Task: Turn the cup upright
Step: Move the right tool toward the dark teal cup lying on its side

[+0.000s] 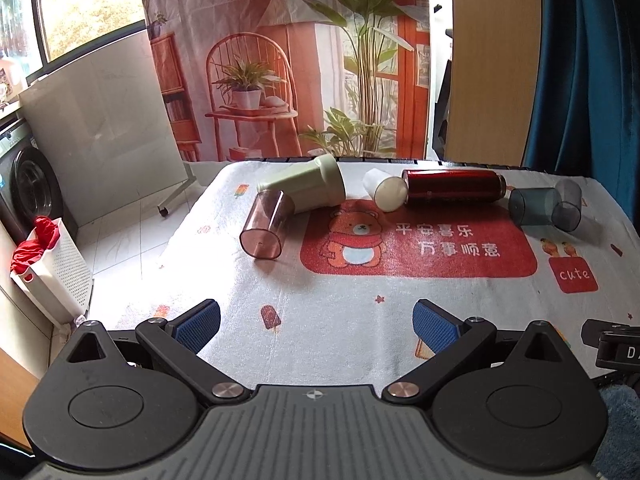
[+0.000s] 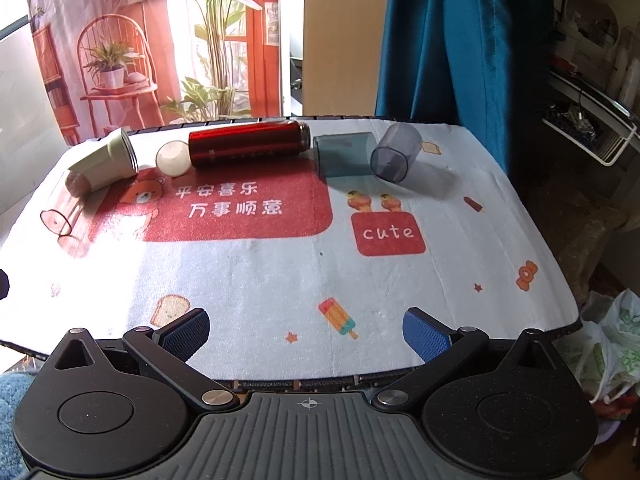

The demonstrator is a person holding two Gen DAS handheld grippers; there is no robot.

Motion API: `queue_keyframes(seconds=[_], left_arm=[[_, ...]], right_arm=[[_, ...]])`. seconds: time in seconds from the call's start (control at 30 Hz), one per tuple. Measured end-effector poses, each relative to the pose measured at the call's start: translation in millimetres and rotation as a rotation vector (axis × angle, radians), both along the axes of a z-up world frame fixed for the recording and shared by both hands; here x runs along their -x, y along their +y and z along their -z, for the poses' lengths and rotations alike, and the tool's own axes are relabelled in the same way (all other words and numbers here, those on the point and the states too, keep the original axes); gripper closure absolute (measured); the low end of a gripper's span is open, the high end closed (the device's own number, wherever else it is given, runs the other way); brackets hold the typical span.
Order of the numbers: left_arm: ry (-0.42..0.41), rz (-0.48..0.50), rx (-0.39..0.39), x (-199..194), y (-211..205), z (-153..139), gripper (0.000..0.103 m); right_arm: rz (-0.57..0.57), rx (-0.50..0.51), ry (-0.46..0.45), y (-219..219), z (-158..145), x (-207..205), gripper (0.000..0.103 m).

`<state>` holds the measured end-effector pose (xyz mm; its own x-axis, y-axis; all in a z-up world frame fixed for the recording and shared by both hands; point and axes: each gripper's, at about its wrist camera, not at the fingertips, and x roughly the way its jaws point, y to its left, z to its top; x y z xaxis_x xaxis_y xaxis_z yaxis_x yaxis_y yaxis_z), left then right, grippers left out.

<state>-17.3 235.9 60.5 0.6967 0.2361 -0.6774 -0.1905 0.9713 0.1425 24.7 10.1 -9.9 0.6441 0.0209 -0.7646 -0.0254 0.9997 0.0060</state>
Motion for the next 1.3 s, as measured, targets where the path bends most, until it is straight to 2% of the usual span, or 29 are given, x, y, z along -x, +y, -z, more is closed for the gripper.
queue_keyframes(seconds=[0.17,0.83,1.3], left_arm=[[-0.057,-0.001,-0.010,-5,0,-17,0.000],[-0.117,-0.019,-0.041,-70,10,-48,0.000],[-0.168,-0.027,-0.056,-103,17,-64,0.000]], right_arm=[[-0.009,0.001,-0.042,2,-19,-9,0.000],[-0.066,0.019,-0.117,21,-62,-79,0.000],[-0.105,-0.018,-0.153,29,-84,-117,0.000]])
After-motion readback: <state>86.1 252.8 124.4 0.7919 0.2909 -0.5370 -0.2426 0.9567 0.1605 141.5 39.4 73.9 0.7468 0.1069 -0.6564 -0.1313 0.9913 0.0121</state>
